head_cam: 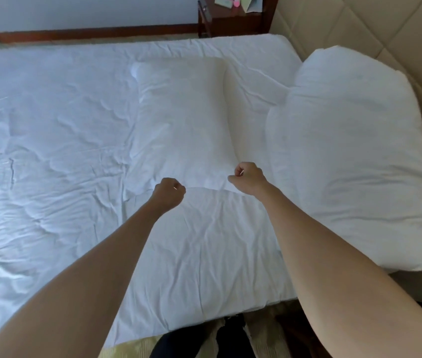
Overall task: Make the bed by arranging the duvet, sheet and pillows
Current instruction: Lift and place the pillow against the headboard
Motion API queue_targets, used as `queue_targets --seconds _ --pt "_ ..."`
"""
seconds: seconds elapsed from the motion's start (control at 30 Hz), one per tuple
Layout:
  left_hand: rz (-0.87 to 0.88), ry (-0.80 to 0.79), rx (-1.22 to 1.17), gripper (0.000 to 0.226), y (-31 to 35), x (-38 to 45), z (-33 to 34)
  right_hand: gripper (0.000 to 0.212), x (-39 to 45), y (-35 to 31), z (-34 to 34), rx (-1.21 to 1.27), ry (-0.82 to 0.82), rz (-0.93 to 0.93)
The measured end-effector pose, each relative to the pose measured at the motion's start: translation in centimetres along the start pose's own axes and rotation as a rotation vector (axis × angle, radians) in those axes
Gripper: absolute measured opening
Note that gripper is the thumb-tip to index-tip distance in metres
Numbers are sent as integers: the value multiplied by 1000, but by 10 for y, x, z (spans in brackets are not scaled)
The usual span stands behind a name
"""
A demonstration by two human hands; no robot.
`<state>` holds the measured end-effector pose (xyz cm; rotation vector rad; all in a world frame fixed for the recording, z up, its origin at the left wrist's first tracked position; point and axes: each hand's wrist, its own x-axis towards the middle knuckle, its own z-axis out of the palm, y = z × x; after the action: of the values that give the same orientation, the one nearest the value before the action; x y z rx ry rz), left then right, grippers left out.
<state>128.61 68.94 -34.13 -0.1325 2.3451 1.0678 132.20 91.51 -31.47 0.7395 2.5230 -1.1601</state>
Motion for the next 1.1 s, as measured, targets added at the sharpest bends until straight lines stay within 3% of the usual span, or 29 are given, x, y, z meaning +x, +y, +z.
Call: queue_targets --seconds 0.27,0.37,0.53,0.67,0.77,0.87,0.93,1.1 --pt "-73 164 112 24 -13 80 -15 11 85 -29 25 -136 -75 -80" --pt "-60 186 193 43 -9 122 -16 18 130 -35 39 -191 -39 -124" --pt "-116 237 380 91 -5 198 -21 79 206 -47 77 -342 45 -2" --pt "-261 158 398 126 -30 256 -18 121 263 -40 109 -248 122 171" --pt "-307 128 324 136 -47 287 -12 138 295 -27 124 -191 131 220" --pt "-330 191 260 148 -54 313 -2 141 316 -18 126 -152 160 209" --pt "-317 228 292 142 -52 327 3 137 326 -14 124 -158 203 169" --pt "-207 162 292 89 -40 346 -9 104 336 -12 114 -20 286 30"
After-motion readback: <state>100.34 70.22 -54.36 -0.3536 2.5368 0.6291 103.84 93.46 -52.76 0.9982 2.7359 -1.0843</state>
